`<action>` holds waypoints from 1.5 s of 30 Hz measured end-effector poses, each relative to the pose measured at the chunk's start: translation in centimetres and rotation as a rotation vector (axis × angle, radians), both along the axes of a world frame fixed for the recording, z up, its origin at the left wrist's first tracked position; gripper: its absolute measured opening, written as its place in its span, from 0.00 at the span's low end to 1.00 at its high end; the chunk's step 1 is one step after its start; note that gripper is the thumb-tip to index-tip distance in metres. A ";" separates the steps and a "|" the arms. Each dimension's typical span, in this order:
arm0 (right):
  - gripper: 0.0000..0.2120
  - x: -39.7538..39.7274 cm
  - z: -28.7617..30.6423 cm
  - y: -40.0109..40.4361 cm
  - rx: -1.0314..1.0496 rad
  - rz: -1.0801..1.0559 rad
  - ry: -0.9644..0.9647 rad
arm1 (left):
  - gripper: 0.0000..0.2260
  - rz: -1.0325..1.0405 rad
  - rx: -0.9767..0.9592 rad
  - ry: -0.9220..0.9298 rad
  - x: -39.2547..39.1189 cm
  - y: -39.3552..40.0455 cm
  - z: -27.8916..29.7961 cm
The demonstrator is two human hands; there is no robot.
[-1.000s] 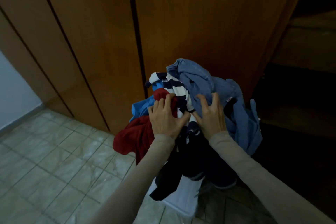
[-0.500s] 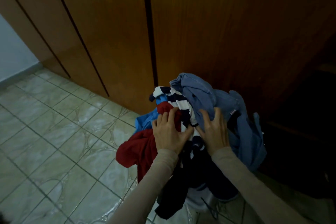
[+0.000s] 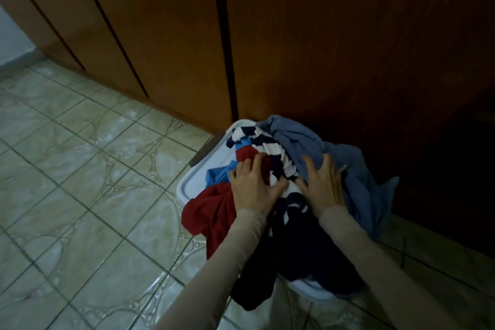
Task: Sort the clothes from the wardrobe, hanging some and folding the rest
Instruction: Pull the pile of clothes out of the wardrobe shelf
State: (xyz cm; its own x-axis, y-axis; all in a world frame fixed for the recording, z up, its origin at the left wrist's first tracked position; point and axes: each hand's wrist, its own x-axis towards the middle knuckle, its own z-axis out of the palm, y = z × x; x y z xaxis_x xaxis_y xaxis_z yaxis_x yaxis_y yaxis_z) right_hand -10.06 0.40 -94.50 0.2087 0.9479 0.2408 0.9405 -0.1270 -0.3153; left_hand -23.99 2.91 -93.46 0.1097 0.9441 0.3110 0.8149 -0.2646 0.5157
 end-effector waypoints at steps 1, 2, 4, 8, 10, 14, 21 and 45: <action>0.25 0.0 -0.5 0.1 -0.022 -0.016 -0.008 | 0.31 0.009 -0.019 0.008 -0.1 0.0 -0.4; 0.24 -0.1 -0.7 0.2 -0.049 -0.043 -0.008 | 0.32 0.019 -0.045 0.024 -0.2 -0.1 -0.5; 0.24 -0.5 -0.3 0.1 -0.141 -0.082 0.014 | 0.36 0.042 -0.120 0.069 -0.5 -0.4 -0.3; 0.27 -1.1 1.8 -0.5 -0.187 -0.104 0.038 | 0.42 0.090 -0.358 0.101 -1.1 -1.3 0.8; 0.30 -1.4 2.4 -0.4 -0.262 -0.052 0.040 | 0.41 0.090 -0.383 0.105 -1.0 -1.4 1.0; 0.30 -1.5 1.7 0.0 -0.420 0.004 -0.026 | 0.31 -0.063 -0.400 0.226 -0.7 -1.2 0.5; 0.30 -1.7 1.5 0.4 -0.575 0.034 -0.078 | 0.27 -0.100 -0.545 0.350 -1.1 -0.4 0.0; 0.27 1.3 47.6 -3.6 -0.740 0.026 -0.026 | 0.26 -0.379 -0.512 0.438 2.3 -2.6 44.7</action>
